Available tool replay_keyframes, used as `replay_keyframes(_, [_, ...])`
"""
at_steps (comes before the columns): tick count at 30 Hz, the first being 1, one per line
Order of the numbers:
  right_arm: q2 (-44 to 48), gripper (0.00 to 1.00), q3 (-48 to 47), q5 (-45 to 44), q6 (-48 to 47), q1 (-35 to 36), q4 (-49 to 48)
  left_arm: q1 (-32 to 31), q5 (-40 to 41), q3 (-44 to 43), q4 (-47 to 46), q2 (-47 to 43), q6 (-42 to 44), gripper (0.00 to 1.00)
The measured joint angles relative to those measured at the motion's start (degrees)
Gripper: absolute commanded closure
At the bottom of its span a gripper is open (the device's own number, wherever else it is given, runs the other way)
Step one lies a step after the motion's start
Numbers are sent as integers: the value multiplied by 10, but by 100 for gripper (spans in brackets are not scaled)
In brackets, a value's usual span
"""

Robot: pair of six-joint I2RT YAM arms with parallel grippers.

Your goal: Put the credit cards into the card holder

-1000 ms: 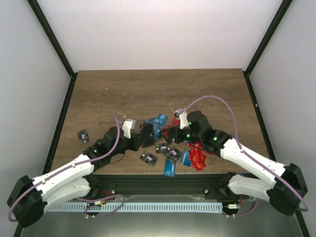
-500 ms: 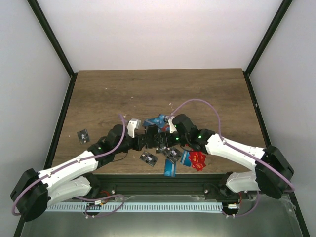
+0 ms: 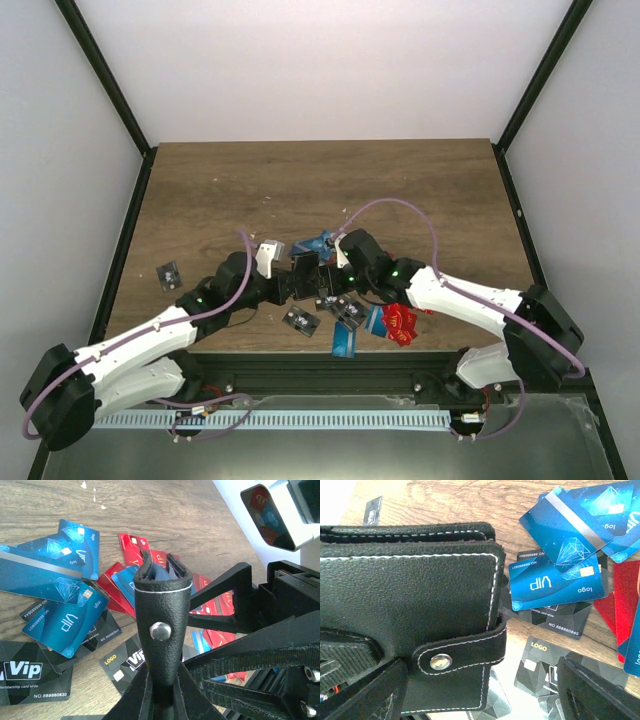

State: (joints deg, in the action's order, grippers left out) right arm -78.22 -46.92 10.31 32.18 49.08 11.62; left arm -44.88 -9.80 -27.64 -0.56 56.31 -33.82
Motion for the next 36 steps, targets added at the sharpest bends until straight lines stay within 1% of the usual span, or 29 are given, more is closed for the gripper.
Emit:
replay_keyframes(12, [-7,18,-3,-24,-3,3,4,0,2,0,16,-15,2,96])
replay_keyframes(18, [-8,17,-3,-40,-11,5,4,0,3,0,30,-39,2,96])
replay_keyframes(20, [-9,17,-3,-58,-14,4,9,0,-2,0,31,-48,2,96])
replay_keyframes(24, [-20,18,1,-93,-14,-22,31,-2,-19,0,27,-73,2,96])
replay_keyframes(30, [-16,18,40,-112,1,-82,43,-3,-14,0,33,-91,3,96])
replay_keyframes(36, [49,18,76,-112,4,-96,57,-3,4,0,51,-108,9,96])
